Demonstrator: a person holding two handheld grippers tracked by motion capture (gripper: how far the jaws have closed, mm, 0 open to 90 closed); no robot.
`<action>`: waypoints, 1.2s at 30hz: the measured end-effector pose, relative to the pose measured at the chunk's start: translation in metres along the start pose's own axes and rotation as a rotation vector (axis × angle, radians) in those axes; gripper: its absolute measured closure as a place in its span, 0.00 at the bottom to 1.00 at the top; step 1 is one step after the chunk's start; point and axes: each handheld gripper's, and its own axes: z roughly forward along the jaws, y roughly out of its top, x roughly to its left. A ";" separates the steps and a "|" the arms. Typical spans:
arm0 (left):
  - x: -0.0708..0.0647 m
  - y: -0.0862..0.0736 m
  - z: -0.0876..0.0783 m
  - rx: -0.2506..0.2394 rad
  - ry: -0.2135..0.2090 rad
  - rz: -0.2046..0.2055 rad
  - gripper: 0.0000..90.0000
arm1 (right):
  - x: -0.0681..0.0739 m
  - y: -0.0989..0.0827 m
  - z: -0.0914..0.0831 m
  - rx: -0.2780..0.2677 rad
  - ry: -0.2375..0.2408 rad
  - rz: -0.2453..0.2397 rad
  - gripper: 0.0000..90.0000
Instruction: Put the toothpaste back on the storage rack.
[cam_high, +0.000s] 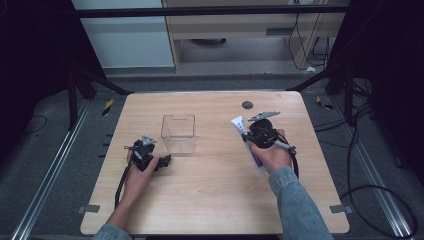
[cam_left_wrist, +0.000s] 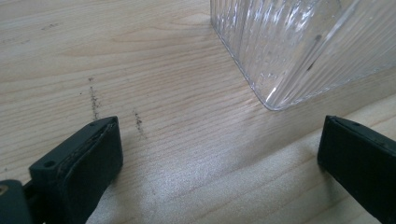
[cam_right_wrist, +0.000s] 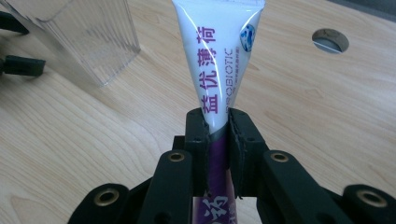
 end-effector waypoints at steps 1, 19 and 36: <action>0.000 0.000 0.000 0.000 0.000 0.000 0.00 | 0.000 0.000 0.000 0.000 0.000 0.000 0.88; 0.000 0.000 0.000 -0.002 0.000 -0.002 0.00 | 0.016 0.035 -0.002 -0.110 0.028 0.002 0.88; 0.000 0.000 0.000 -0.002 -0.002 -0.002 0.00 | 0.033 0.071 0.007 -0.201 0.045 0.004 0.88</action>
